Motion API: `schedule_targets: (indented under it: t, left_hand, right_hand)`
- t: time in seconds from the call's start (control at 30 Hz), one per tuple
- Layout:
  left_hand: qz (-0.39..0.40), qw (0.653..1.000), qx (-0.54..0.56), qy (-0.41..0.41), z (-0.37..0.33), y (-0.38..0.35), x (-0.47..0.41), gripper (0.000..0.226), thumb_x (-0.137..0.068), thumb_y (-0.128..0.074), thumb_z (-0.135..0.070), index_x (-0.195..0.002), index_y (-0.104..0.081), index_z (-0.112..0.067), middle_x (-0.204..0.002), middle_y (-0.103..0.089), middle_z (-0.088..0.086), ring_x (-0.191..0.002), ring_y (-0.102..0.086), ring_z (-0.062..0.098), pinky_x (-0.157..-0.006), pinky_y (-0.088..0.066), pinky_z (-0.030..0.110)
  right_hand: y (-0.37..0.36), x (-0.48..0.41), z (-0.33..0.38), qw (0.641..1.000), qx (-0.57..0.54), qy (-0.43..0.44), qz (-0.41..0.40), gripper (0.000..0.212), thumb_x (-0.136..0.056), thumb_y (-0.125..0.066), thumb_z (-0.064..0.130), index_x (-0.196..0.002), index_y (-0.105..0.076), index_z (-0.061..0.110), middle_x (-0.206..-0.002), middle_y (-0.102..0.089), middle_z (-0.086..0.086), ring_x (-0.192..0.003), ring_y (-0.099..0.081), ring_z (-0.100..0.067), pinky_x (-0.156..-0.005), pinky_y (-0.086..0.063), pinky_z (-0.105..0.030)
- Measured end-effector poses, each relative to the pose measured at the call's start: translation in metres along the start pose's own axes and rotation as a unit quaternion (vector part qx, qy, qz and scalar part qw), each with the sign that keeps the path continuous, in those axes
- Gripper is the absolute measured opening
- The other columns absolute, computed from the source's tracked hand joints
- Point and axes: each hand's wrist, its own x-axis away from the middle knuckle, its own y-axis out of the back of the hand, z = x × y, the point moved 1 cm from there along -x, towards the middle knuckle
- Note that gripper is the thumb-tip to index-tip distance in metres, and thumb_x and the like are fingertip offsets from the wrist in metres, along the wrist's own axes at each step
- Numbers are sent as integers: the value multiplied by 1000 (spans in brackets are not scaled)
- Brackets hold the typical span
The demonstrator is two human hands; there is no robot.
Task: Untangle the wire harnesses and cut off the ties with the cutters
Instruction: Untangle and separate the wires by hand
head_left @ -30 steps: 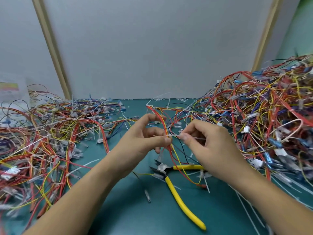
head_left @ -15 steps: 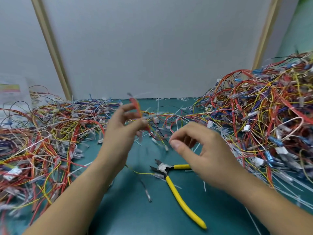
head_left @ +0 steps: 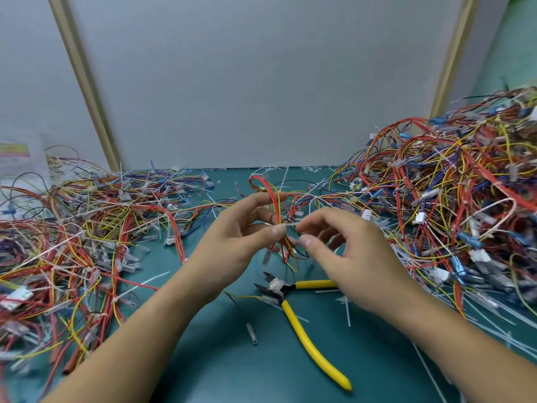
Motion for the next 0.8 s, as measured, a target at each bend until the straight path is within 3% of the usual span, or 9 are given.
schedule_targets:
  t: [0.13,0.37,0.53,0.7,0.8]
  left_hand:
    - [19,1000,9,-8,-1,1,1,41,-93,-60,0,-131,-58,-13,-94,-56,21,-79,-72,19,-70,-54,30]
    - [39,999,14,-7,-2,-1,2,42,-91,-60,7,-128,-61,-12,-100,-55,34,-76,-68,22,-68,-54,28]
    - [51,999,-5,-2,2,-3,2,41,-89,-58,15,-121,-62,-9,-86,-60,16,-70,-68,20,-69,-54,29]
    - [49,998,-46,11,3,-6,3,44,-85,-51,22,-115,-61,-9,-75,-60,-2,-63,-68,17,-62,-52,27]
    - [42,998,-51,15,2,-6,2,44,-83,-51,22,-113,-61,-9,-78,-55,10,-62,-69,25,-62,-52,33]
  right_hand:
    - [2,0,2,999,22,29,-36,21,-90,-68,19,-105,-66,33,-98,-58,15,-93,-58,-7,-75,-44,-13]
    - [1,0,2,998,52,34,-19,11,-90,-70,18,-87,-64,27,-93,-57,12,-92,-54,-5,-76,-38,-13]
    - [-2,1,1,995,68,10,78,9,-94,-62,29,-85,-61,27,-81,-61,11,-78,-58,-8,-72,-48,-32]
    - [-2,3,4,979,150,26,133,27,-98,-54,39,-73,-51,28,-56,-46,8,-58,-43,-11,-57,-36,-36]
    - [1,2,8,971,182,41,147,30,-98,-53,39,-72,-47,25,-55,-43,6,-58,-41,-14,-56,-31,-37]
